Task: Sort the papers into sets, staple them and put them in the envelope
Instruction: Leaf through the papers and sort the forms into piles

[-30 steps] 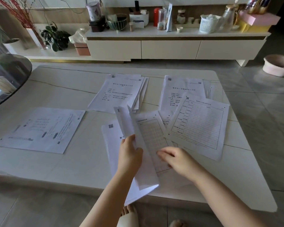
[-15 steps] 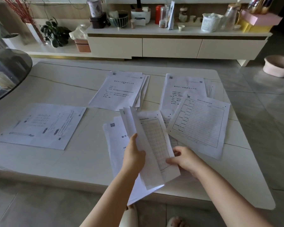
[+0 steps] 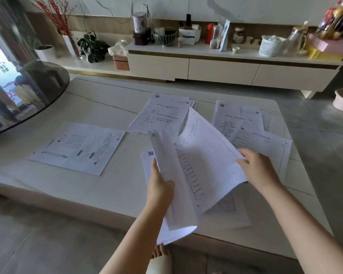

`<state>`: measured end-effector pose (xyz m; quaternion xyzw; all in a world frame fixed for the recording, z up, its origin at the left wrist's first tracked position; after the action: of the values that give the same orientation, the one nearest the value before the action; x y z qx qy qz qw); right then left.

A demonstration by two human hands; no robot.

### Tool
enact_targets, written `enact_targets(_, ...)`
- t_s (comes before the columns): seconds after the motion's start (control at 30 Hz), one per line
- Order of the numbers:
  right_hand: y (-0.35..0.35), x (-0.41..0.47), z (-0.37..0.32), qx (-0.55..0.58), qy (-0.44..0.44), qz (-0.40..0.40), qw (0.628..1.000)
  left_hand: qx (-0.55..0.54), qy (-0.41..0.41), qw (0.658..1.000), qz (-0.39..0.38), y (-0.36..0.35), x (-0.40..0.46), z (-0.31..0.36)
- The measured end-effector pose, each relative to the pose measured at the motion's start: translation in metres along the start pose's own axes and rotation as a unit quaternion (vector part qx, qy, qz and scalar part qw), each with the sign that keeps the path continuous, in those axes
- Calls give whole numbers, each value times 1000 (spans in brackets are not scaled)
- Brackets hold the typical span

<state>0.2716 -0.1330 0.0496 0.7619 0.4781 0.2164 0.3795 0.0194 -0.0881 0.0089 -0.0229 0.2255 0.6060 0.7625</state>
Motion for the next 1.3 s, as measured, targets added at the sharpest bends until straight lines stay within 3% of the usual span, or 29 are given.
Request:
enact_targets(0.13, 31, 33, 0, 202, -90, -1, 975, -69, 9, 998, 2, 9, 0, 2)
enact_targets(0.27, 31, 59, -11, 313, -131, 21, 941, -117, 8, 993, 4, 15, 3, 3)
enact_targets(0.47, -38, 92, -38, 447, -160, -61, 878, -167, 30, 985, -4, 15, 17, -2)
enact_targets(0.7, -123, 151, -50, 531, -223, -66, 815, -243, 86, 966, 10, 15, 43, -19)
enact_targets(0.93, -157, 164, -39, 505, -260, -96, 818, -230, 86, 969, -2, 8, 57, -19)
enact_targets(1.2, -103, 97, 7, 455, -238, -87, 854, -199, 50, 979, 2, 8, 36, -7)
enact_targets(1.3, -75, 53, 31, 403, -217, -88, 885, -186, 37, 982, 1, 9, 25, -5)
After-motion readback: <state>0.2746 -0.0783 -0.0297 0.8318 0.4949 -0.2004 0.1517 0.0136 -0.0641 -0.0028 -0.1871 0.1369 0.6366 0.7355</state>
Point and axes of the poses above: each hand's wrist, its own x-axis towards the middle knuckle, its own y-axis out of the back of the hand, z = x × y, the point moved 6 cm from there along x, towards the middle knuckle, and after that the axes turned 3 degrees about -z, right-handed, at the moved point
